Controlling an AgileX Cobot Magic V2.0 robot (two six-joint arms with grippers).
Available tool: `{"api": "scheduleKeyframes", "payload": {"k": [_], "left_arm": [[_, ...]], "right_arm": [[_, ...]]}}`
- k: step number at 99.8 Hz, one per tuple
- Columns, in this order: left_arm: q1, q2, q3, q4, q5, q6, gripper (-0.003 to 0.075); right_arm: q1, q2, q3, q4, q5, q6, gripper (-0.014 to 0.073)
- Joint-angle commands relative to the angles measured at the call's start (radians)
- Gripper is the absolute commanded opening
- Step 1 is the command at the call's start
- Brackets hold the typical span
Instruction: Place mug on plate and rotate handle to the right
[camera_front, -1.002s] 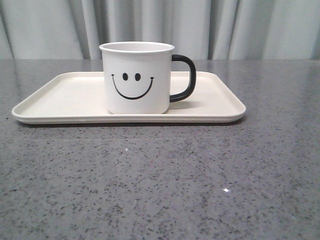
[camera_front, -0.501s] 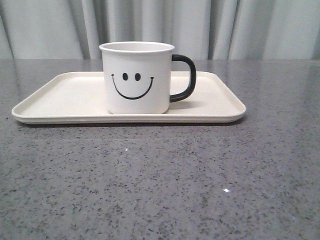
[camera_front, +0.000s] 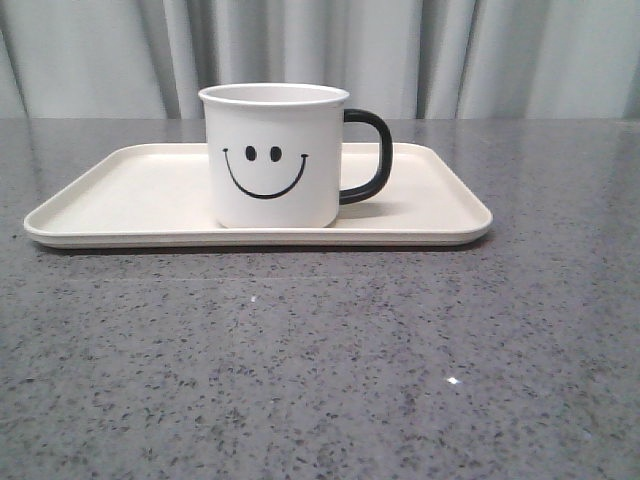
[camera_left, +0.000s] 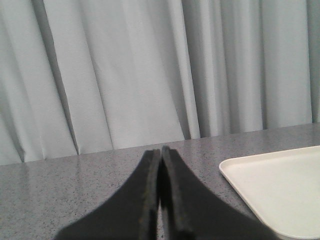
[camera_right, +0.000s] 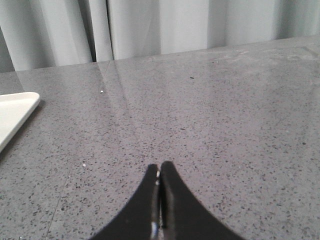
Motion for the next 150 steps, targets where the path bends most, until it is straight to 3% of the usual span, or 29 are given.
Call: {"api": "scheduleKeyframes", "payload": {"k": [1,25,44,57,80,110,150], "left_arm": [[0.003,-0.030,0.008,-0.007,-0.068,-0.001,-0.0020],[0.003,-0.030,0.008,-0.007,-0.068,-0.001,-0.0020],[0.003,-0.030,0.008,-0.007,-0.068,-0.001,-0.0020],[0.003,-0.030,0.008,-0.007,-0.068,-0.001,-0.0020],[0.003,-0.030,0.008,-0.007,-0.068,-0.001,-0.0020],[0.003,-0.030,0.008,-0.007,-0.068,-0.001,-0.0020],[0.003,-0.030,0.008,-0.007,-0.068,-0.001,-0.0020]], "right_arm": [[0.002,-0.002,-0.001,-0.025,-0.054,-0.002,-0.0058],[0.003,-0.049,-0.001,-0.176,-0.020,0.040,-0.0058],[0.003,-0.049,-0.001,-0.367,-0.011,0.334,-0.0058],[0.003,-0.049,-0.001,-0.500,-0.011,0.454,-0.0058],[0.022,-0.053,-0.001,-0.525,-0.012,0.455,-0.0058],[0.126,-0.053,-0.001,-0.532,-0.008,0.455,-0.0058],[0.129,-0.053,-0.001,-0.532,-0.007,0.455,-0.0058]]}}
